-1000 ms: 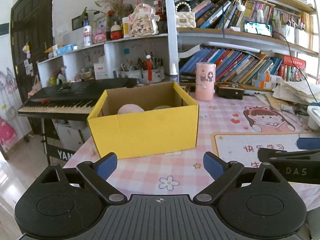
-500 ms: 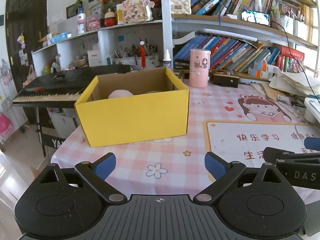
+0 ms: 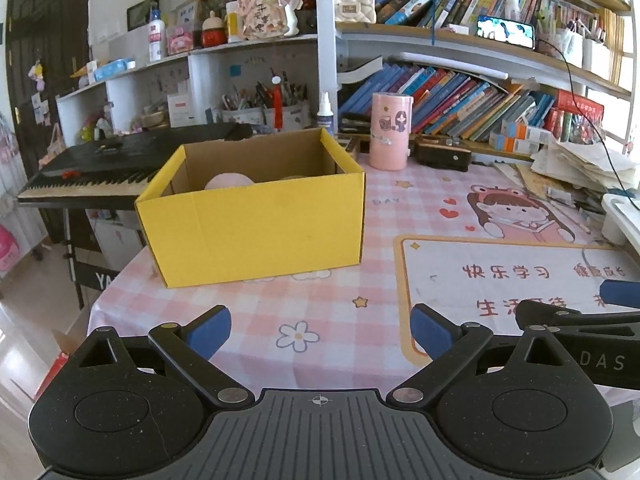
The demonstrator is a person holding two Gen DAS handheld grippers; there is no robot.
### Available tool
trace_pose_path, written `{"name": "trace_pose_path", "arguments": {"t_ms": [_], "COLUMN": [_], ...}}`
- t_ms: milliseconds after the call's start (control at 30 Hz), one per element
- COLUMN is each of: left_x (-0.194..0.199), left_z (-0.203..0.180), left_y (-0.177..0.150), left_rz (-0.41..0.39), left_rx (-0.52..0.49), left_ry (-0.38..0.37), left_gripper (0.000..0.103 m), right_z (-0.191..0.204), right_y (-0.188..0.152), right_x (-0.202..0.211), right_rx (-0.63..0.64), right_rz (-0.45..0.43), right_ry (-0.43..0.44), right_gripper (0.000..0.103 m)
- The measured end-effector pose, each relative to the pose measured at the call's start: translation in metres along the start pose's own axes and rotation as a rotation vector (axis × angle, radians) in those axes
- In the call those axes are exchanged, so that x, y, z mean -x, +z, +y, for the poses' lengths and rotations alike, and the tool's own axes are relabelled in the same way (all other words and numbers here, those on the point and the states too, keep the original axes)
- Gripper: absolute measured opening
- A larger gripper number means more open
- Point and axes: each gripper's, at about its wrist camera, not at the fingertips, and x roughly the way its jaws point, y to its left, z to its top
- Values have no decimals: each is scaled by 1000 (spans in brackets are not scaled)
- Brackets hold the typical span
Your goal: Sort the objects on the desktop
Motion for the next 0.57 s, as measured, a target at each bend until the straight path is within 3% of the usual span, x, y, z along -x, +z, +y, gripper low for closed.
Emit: {"name": "trace_pose_path", "arguments": {"t_ms": [567], "left_x": [3], "left_z": [1], "left_y": [0], "left_rz": [-13], "left_rx": [20], "left_ry": [6], "left_gripper": [98], "right_z": [0], "right_y": [-1], "right_x": [0], "right_rx": [-3], "right_rz": [5], "right_ry": [4], "right_gripper": [93]}}
